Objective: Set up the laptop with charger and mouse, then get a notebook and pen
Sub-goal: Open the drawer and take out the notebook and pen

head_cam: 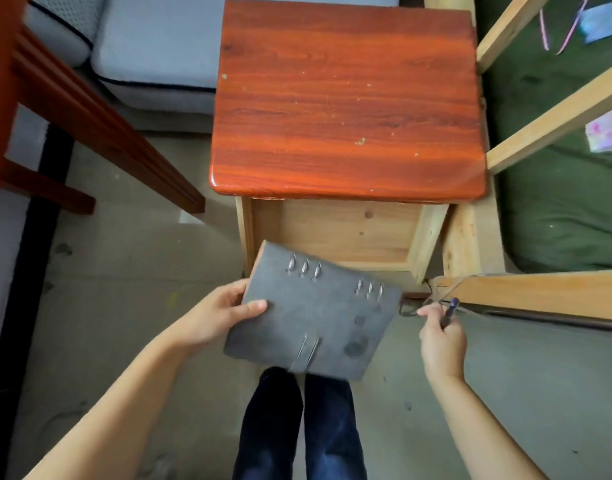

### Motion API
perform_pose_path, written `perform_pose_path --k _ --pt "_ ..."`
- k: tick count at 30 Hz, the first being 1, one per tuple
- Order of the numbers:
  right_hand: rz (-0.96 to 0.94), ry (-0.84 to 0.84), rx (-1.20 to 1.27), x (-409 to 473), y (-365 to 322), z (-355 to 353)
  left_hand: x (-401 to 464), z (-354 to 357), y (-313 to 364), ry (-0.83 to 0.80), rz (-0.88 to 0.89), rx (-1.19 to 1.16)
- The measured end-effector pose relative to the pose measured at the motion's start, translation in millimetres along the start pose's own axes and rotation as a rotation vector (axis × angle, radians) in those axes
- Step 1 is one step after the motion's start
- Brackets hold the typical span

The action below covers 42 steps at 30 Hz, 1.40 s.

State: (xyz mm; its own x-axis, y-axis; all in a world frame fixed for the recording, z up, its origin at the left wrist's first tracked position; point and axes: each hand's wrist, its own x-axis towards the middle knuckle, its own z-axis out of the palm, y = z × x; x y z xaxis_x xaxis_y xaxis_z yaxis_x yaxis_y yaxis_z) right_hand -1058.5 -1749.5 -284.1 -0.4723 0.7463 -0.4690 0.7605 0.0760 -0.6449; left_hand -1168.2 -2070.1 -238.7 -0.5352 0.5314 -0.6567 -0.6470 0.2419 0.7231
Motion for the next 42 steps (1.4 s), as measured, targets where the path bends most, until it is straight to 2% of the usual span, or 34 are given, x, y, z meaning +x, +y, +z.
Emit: perform_pose_path --k 2,5,8,11,15,19,22,29,36,42 --pt "0.218 -0.134 0.08 -2 7 12 -11 -2 -5 -0.088 -0.047 0.191" --pt "0.492 -0.315 0.301 -2 9 42 7 19 -30 -0.133 -0.055 0.798" --pt "0.705 -0.317 0.595 4 4 74 40 49 -61 -0.243 -0.132 1.216" --pt "0.788 -0.282 0.804 13 -5 98 69 59 -83 -0.262 -0.194 1.408" --pt "0.806 -0.21 0.997 16 -15 108 85 52 -77 -0.181 -0.202 1.462" --pt "0.78 -0.154 1.074 2 -22 95 86 52 -58 -0.166 -0.152 1.506" --pt "0.737 -0.185 1.125 -10 -36 80 81 56 -44 -0.141 -0.132 1.503" --pt "0.615 -0.262 1.154 -6 -89 54 80 53 3 0.055 -0.017 1.47" --pt "0.605 -0.38 1.266 34 -142 76 123 24 48 0.175 0.002 1.465" --pt "0.615 -0.357 1.37 56 -151 97 153 5 62 0.28 0.069 1.528"
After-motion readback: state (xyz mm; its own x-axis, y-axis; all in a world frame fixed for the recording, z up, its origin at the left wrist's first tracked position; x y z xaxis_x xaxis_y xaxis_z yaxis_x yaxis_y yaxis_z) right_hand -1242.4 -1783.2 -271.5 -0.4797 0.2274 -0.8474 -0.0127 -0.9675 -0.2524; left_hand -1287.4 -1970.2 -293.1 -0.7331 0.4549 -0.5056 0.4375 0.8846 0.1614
